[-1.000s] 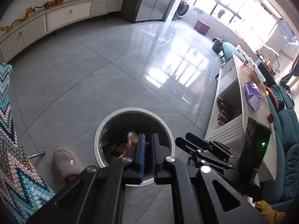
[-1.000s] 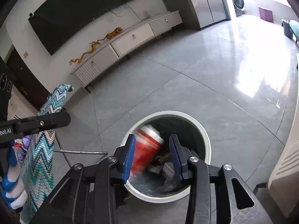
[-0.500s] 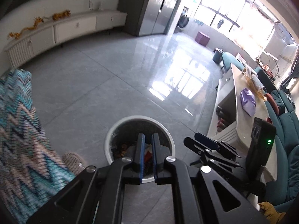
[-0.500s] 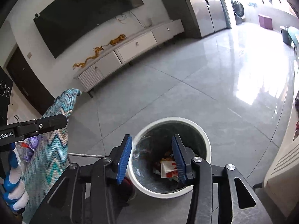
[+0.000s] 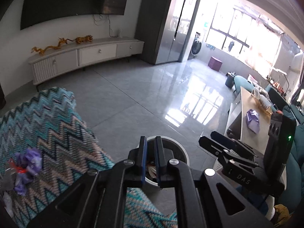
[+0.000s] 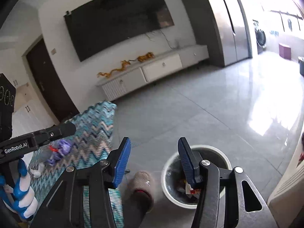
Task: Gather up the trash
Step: 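Bring both open tools back to the remaining trash on the blanket, then grasp the clear plastic wrap with left tool while right tool grasps purple bag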
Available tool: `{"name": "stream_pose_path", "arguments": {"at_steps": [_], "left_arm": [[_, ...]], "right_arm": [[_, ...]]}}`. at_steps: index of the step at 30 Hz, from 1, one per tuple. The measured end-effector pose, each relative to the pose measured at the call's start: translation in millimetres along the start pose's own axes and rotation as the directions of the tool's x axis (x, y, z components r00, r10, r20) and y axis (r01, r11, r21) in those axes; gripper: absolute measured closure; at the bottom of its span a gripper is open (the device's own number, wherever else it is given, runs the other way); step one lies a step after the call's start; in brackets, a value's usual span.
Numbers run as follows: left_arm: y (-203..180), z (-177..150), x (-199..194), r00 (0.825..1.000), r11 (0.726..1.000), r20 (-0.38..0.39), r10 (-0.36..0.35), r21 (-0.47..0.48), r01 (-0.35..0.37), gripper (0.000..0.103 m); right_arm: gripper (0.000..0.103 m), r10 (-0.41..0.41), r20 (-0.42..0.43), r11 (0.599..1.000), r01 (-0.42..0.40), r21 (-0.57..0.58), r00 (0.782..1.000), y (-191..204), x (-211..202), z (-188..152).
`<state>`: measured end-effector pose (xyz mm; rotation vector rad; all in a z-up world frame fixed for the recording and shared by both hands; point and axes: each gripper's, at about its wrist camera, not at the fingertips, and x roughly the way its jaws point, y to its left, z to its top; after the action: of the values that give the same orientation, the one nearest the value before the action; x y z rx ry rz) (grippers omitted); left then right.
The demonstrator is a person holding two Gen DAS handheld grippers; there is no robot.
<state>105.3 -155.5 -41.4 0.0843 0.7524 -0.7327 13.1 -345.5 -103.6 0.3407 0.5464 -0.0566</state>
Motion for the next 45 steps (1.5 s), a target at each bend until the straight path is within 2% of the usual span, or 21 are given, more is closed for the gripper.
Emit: {"name": "stream_pose_path", "arguments": {"at_steps": [1,3,7,12,16,20,23,28,32,35,39,41,45], "left_arm": [[3.7,-1.2,-9.7,1.0,1.0,0.017,0.009,-0.005,-0.008,0.065],[10.9,-2.5,-28.0,0.998,0.999,0.061,0.029,-0.025,-0.028,0.032],[24.1,-8.1,-69.7,0.988,0.998,0.141,0.058,-0.047,-0.052,0.032],[41.2,-14.5,-122.6,0.961,0.99,0.241,0.137,-0.065,-0.124,0.032],[53.8,-24.8,-166.6,0.928,0.978,0.31,0.206,-0.077,-0.192,0.032],[68.5,-38.1,-206.0,0.896,0.965,0.36,0.26,-0.081,-0.248,0.032],[85.2,-51.8,-236.4,0.863,0.948,0.393,0.318,-0.098,-0.304,0.032],[116.5,-72.3,-267.1,0.81,0.898,0.39,0.438,-0.141,-0.418,0.032],[142.0,-90.9,-277.2,0.781,0.861,0.365,0.507,-0.172,-0.479,0.032],[159.3,-101.5,-272.7,0.78,0.847,0.331,0.531,-0.188,-0.497,0.032],[179.9,-118.9,-253.9,0.801,0.839,0.253,0.543,-0.193,-0.509,0.032],[190.7,-125.7,-235.9,0.816,0.84,0.202,0.541,-0.18,-0.512,0.032],[212.1,-134.5,-201.2,0.832,0.836,0.114,0.543,-0.165,-0.523,0.032]], "right_arm": [[0.049,0.002,0.009,1.0,-0.002,-0.015,1.0,7.8,-4.2,2.5],[0.048,0.008,0.024,0.999,-0.007,-0.041,1.0,21.3,-12.3,7.6],[0.047,0.024,0.06,0.996,-0.019,-0.084,0.998,48.4,-30.8,16.1],[0.047,0.06,0.102,0.989,-0.045,-0.142,0.993,83.1,-53.9,25.0],[0.046,0.094,0.132,0.979,-0.068,-0.19,0.987,110.3,-73.0,29.8],[0.041,0.132,0.162,0.97,-0.094,-0.223,0.978,132.8,-92.3,33.5],[0.041,0.159,0.175,0.961,-0.112,-0.251,0.972,149.8,-103.9,34.9],[0.041,0.202,0.162,0.946,-0.15,-0.289,0.966,169.8,-106.1,33.0],[0.041,0.224,0.12,0.936,-0.179,-0.304,0.967,177.7,-91.3,27.3],[0.041,0.236,0.074,0.929,-0.203,-0.308,0.969,183.8,-73.0,20.3],[0.041,0.245,0.01,0.926,-0.231,-0.3,0.97,187.8,-45.0,11.4],[0.041,0.244,-0.024,0.926,-0.241,-0.291,0.969,188.8,-28.1,7.5],[0.041,0.237,-0.097,0.927,-0.255,-0.275,0.967,192.4,12.6,0.3]]}}
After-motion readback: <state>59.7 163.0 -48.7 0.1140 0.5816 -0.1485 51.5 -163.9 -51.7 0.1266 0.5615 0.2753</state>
